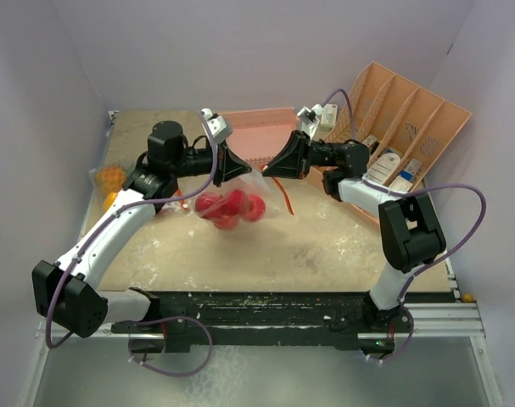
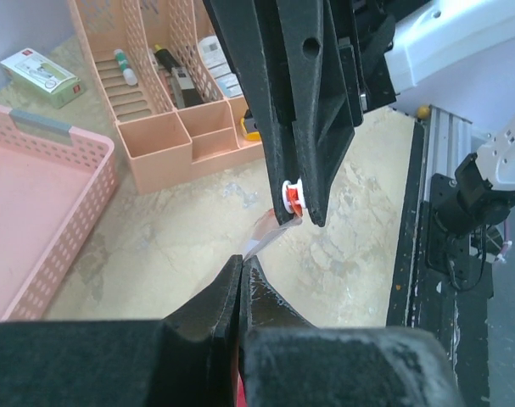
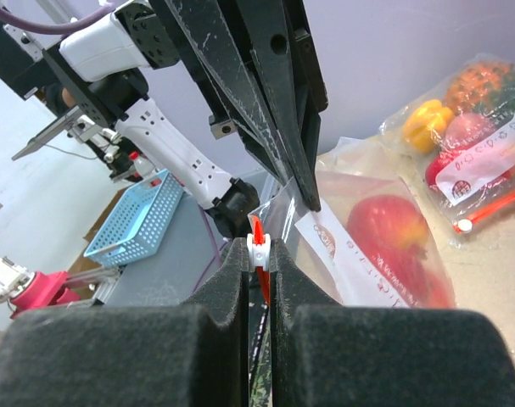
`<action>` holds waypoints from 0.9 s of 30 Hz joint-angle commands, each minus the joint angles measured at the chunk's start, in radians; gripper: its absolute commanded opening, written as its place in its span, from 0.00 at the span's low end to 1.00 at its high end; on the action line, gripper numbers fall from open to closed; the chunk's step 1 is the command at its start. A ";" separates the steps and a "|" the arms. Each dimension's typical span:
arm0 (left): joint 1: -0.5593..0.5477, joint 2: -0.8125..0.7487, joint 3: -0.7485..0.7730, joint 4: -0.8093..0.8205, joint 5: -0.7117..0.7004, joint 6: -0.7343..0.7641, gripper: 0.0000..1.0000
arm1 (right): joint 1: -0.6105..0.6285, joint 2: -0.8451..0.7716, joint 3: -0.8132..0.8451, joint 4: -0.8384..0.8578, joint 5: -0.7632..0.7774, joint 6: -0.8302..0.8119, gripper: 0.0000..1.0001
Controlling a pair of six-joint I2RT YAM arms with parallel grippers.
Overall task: Open the zip-top bag and remove the fake food
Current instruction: Adjust the zipper food storage bag at the center of the board.
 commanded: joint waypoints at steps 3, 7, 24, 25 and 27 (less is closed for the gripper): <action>0.052 -0.043 0.018 0.189 0.024 -0.082 0.00 | -0.017 -0.013 -0.005 0.305 -0.065 0.014 0.00; 0.053 -0.033 0.013 0.212 0.047 -0.098 0.00 | -0.017 -0.007 -0.007 0.305 -0.065 0.014 0.00; -0.002 0.028 -0.117 0.389 0.157 -0.197 0.63 | -0.017 0.041 0.034 0.304 -0.026 0.034 0.00; -0.008 0.033 -0.124 0.398 0.149 -0.197 0.64 | -0.017 0.040 0.032 0.304 -0.024 0.035 0.00; -0.016 0.042 -0.133 0.413 0.136 -0.199 0.63 | -0.017 0.031 0.027 0.304 -0.021 0.036 0.00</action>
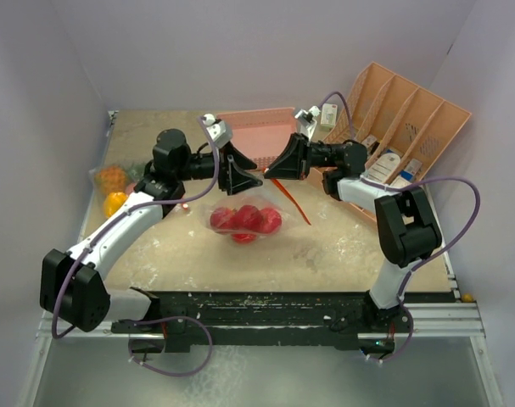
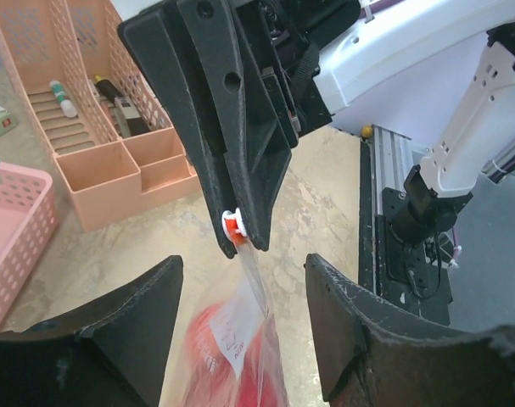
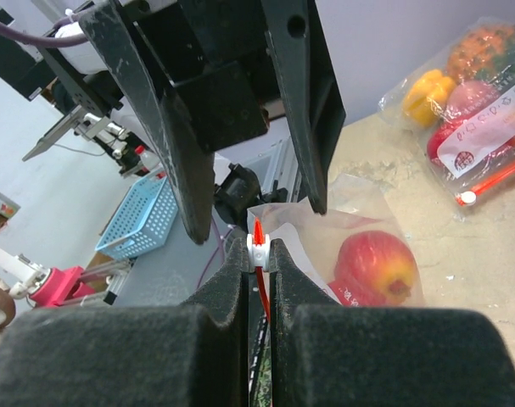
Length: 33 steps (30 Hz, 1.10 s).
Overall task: Open the zip-top bag and remove the fake food
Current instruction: Adjust the zipper food storage bag at the center of the board.
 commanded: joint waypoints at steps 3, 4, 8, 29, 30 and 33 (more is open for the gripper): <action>-0.025 0.032 -0.017 0.124 -0.024 -0.022 0.60 | -0.004 -0.032 0.021 0.297 0.007 0.011 0.00; -0.028 0.039 -0.017 0.134 -0.023 -0.025 0.57 | -0.003 -0.037 0.019 0.294 0.004 0.008 0.00; -0.034 0.065 -0.015 0.181 -0.017 -0.050 0.23 | -0.003 -0.045 0.009 0.292 -0.001 0.006 0.00; -0.067 0.077 -0.025 0.260 0.009 -0.091 0.00 | -0.003 -0.055 0.036 0.285 0.012 0.008 0.32; -0.067 0.077 -0.024 0.251 0.009 -0.085 0.00 | -0.003 -0.052 0.040 0.283 0.015 0.008 0.32; -0.067 0.068 -0.024 0.228 -0.002 -0.069 0.00 | -0.003 -0.049 0.048 0.284 0.021 0.008 0.29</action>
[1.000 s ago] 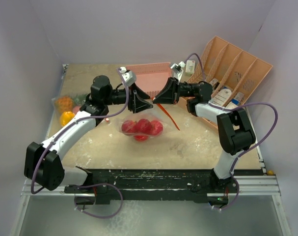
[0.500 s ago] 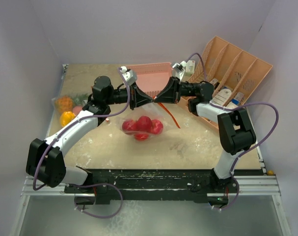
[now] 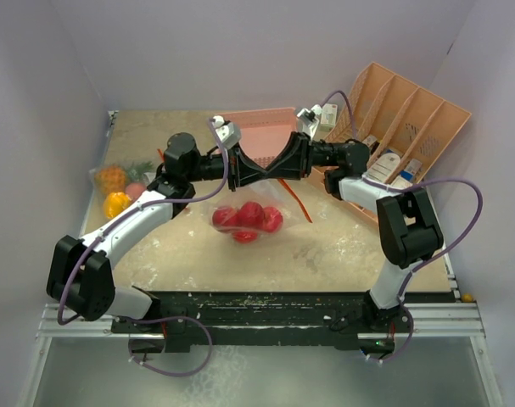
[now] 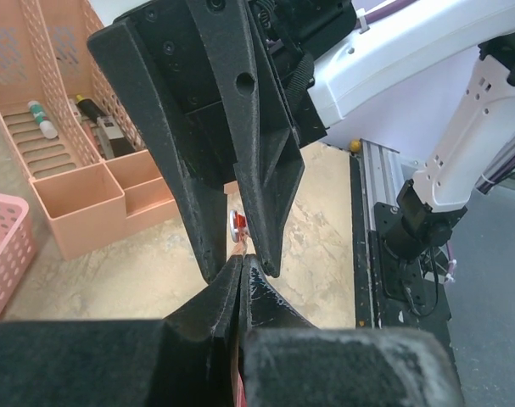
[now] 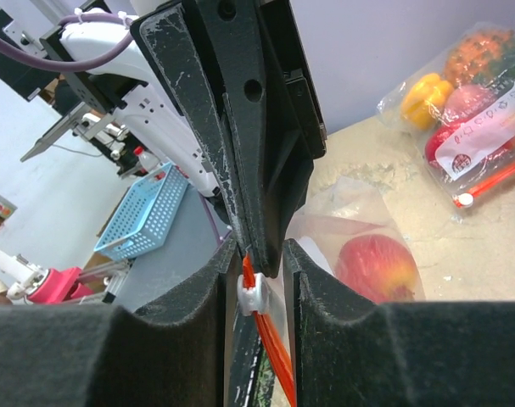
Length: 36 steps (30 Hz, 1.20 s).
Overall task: Open the zip-top bag and remove the fake food
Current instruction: Adjust the zipper food storage bag at the center of the board, then unzip the zipper food storage bag at the center of the board.
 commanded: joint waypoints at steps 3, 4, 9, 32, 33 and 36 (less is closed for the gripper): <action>-0.005 -0.019 0.009 0.017 -0.007 0.026 0.00 | 0.004 -0.040 0.052 0.284 0.019 0.001 0.29; -0.005 -0.020 0.009 0.016 -0.012 0.027 0.00 | 0.004 -0.042 0.050 0.285 0.017 0.000 0.29; -0.005 -0.025 0.007 0.016 -0.031 0.031 0.00 | -0.002 -0.061 0.041 0.275 0.009 -0.012 0.44; 0.004 -0.088 -0.026 -0.006 -0.117 0.053 0.00 | -0.031 -0.067 -0.011 0.212 0.068 -0.094 0.37; 0.004 -0.088 -0.027 -0.005 -0.118 0.052 0.00 | -0.033 -0.068 -0.011 0.211 0.068 -0.095 0.37; 0.008 -0.093 -0.029 -0.004 -0.121 0.049 0.00 | -0.037 -0.066 -0.013 0.209 0.067 -0.098 0.37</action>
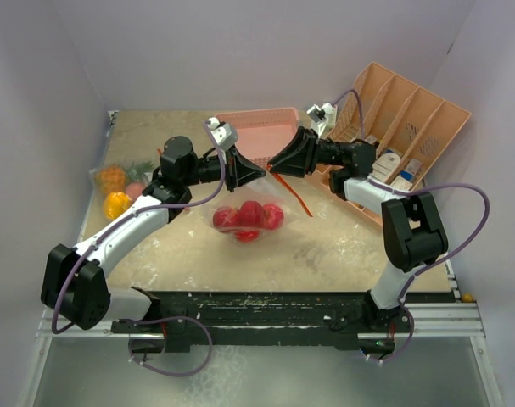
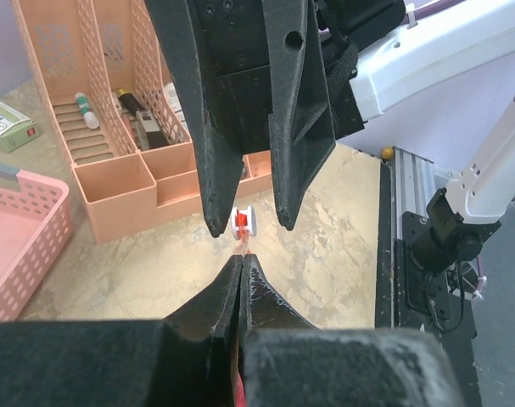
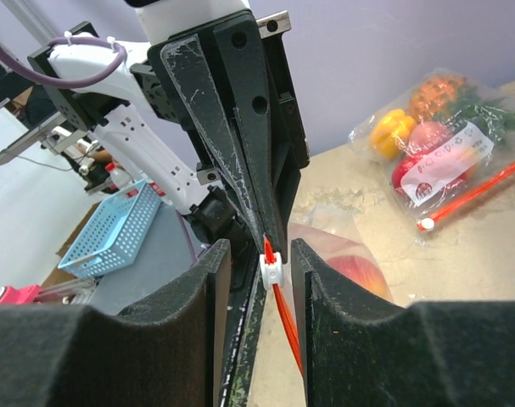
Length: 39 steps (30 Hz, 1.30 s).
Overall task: Open the zip-top bag and remove the fake food
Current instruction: Unzip the zipper food storage bag at the center of the board.
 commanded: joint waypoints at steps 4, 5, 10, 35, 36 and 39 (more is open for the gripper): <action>0.017 -0.040 -0.001 0.055 -0.010 -0.005 0.00 | -0.012 -0.026 -0.001 0.220 0.016 -0.025 0.40; 0.020 -0.038 -0.004 0.058 -0.009 -0.009 0.00 | -0.012 -0.024 0.000 0.222 0.016 -0.021 0.40; 0.025 -0.027 -0.009 0.074 -0.009 -0.032 0.00 | -0.012 -0.022 -0.001 0.241 0.014 -0.009 0.38; 0.027 -0.005 -0.004 0.108 0.006 -0.060 0.00 | -0.012 0.010 0.007 0.256 0.020 0.015 0.16; 0.027 -0.005 -0.004 0.109 0.007 -0.060 0.00 | -0.012 0.008 0.007 0.256 0.020 0.016 0.13; 0.028 -0.004 -0.006 0.104 0.008 -0.057 0.00 | -0.012 0.003 0.010 0.254 0.020 0.017 0.15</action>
